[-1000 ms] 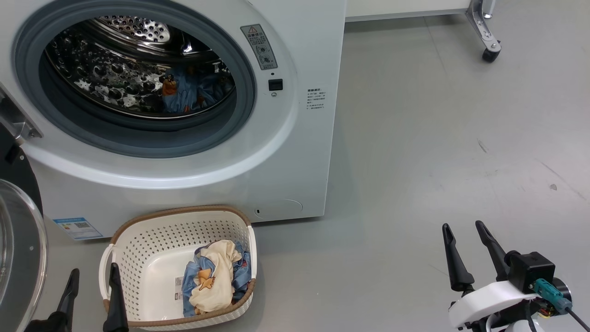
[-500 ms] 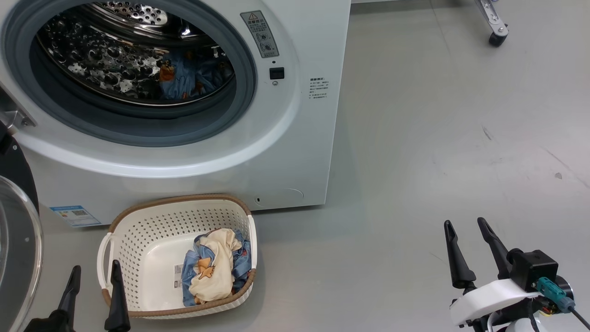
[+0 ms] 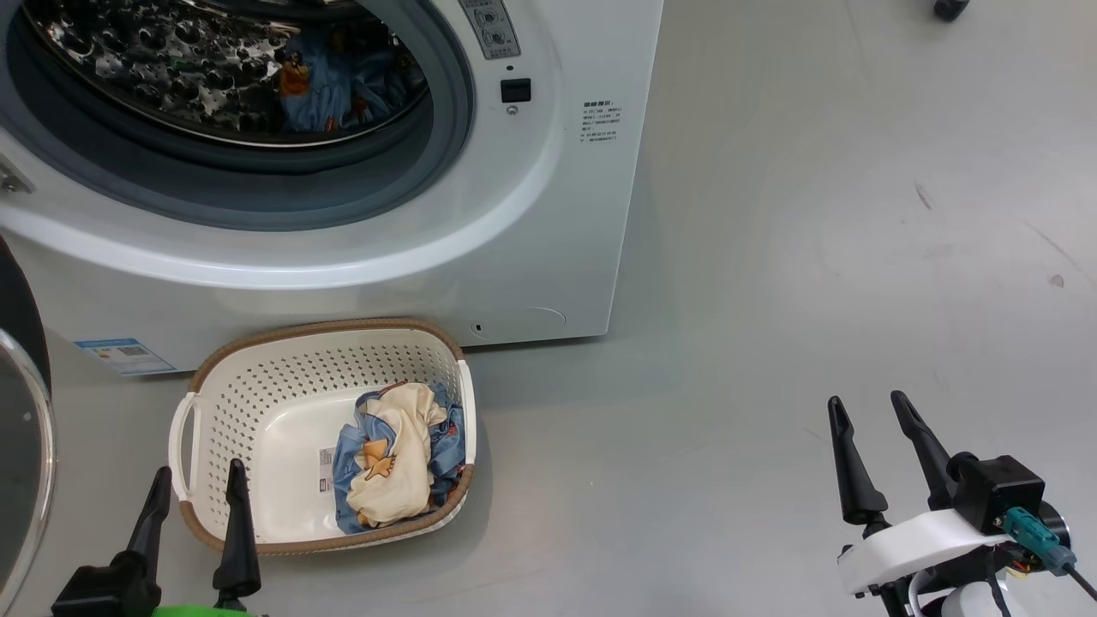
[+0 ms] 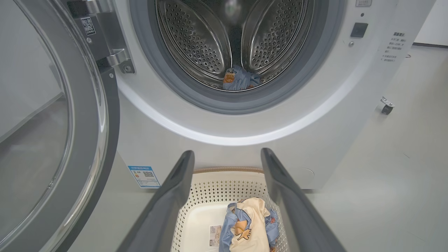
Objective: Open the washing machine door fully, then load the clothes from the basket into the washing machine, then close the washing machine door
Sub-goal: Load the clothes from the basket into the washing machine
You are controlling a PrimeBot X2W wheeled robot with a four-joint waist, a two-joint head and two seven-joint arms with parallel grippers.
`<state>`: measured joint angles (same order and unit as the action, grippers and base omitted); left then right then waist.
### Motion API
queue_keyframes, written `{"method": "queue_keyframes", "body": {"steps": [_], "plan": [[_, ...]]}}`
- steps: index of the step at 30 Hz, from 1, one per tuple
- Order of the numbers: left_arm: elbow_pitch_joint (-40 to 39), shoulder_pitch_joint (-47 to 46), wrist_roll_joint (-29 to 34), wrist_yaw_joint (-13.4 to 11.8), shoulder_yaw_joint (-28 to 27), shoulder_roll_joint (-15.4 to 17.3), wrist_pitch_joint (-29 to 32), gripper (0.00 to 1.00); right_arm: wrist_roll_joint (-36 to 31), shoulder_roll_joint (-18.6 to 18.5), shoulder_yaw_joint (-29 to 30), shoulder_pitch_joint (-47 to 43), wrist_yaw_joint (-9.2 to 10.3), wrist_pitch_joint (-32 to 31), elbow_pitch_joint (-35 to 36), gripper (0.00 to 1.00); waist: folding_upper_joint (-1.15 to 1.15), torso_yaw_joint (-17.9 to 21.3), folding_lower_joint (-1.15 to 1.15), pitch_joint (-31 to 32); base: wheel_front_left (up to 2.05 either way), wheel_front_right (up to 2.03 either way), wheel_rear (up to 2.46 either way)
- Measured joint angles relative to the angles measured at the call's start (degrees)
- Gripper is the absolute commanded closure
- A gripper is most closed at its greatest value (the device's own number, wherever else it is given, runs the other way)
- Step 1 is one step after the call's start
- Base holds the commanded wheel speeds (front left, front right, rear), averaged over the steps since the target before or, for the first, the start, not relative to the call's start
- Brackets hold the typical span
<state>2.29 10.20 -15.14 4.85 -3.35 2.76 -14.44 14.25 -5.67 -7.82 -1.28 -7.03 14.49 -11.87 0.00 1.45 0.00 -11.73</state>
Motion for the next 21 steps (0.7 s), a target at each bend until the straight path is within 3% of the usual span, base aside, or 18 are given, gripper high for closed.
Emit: {"method": "queue_keyframes", "body": {"steps": [21], "plan": [[0.8,-11.3,0.0,0.7,2.2,-0.1,0.0,0.0,0.0,-0.1,0.2,4.4,0.0,0.0,2.9,0.0,0.0,-0.2,0.0,-13.2,0.0,0.0,0.0]]}}
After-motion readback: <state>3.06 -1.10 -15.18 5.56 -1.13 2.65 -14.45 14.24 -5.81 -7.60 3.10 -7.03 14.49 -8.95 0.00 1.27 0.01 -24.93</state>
